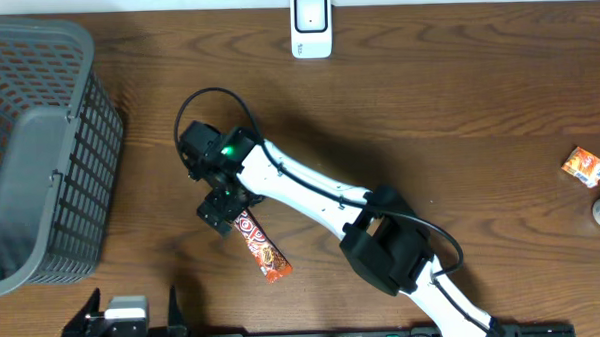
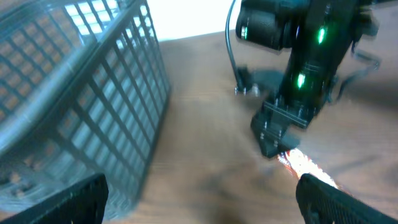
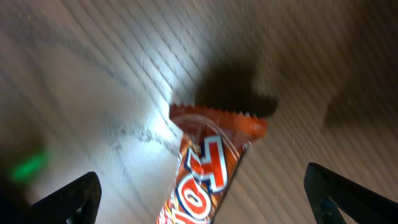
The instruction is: Scan the item barcode
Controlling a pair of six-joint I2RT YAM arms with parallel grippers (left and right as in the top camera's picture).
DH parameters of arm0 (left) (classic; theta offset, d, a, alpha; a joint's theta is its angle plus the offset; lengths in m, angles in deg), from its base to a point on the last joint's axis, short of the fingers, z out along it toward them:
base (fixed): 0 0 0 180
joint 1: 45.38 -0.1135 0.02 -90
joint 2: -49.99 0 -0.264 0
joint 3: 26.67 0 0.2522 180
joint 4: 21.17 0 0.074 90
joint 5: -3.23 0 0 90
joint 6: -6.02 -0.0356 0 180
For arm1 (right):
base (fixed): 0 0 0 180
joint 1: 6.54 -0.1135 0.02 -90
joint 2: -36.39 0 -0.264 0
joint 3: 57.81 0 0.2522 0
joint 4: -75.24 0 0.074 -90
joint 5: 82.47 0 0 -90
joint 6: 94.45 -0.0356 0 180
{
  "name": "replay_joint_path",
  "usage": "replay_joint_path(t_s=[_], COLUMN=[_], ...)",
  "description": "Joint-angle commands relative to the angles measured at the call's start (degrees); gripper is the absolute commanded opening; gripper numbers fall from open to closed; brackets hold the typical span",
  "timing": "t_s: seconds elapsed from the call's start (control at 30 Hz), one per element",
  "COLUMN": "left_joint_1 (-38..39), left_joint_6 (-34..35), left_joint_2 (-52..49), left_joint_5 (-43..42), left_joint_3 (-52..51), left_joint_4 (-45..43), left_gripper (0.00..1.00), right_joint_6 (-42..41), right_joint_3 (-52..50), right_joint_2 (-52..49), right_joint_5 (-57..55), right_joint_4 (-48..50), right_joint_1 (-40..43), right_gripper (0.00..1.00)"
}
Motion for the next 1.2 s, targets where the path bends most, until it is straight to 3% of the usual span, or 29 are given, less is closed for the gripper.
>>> replay_joint_path(t_s=[0.0, 0.13, 0.27, 0.37, 0.63, 0.73, 0.93, 1.17], left_joint_1=[0.13, 0.13, 0.13, 0.13, 0.13, 0.13, 0.13, 0.13], left_joint_6=[1.46, 2.64, 1.79, 1.81, 1.81, 1.86, 3.34, 4.87], left_joint_2=[0.15, 0.15, 0.15, 0.15, 0.15, 0.15, 0.15, -0.26], left_joint_5=[-7.30, -19.10, -18.86, -18.86, -18.60, -18.67, -19.28, -27.36], left_joint_3=[0.20, 0.17, -0.76, -2.23, -3.23, -3.23, -3.45, -6.08], left_joint_4=[-5.25, -9.92, -10.19, -9.42, -8.68, -8.66, -8.09, -12.55], left_gripper=[0.96, 0.96, 0.96, 0.96, 0.96, 0.96, 0.96, 0.96], right_joint_6=[-4.50, -5.11, -5.38, -5.38, -5.86, -5.81, -3.52, 8.33], right_joint_3=[-0.44, -0.68, -0.68, -0.68, -0.68, -0.68, 0.42, 0.55], right_joint_2=[0.11, -0.59, -2.32, -4.33, -7.67, -7.82, -7.56, -2.01], right_joint_5=[-4.22, -3.34, -2.67, -1.55, 0.11, 0.04, 2.95, 23.96], right_joint_4=[1.03, 1.31, 1.20, 1.07, 0.20, 0.50, 0.79, -0.15], right_joint_1=[0.35, 0.98, 0.68, 0.17, -0.17, -0.04, 2.14, 10.16], right_gripper=[0.94, 0.90, 0.80, 0.64, 0.48, 0.02, 0.01, 0.01])
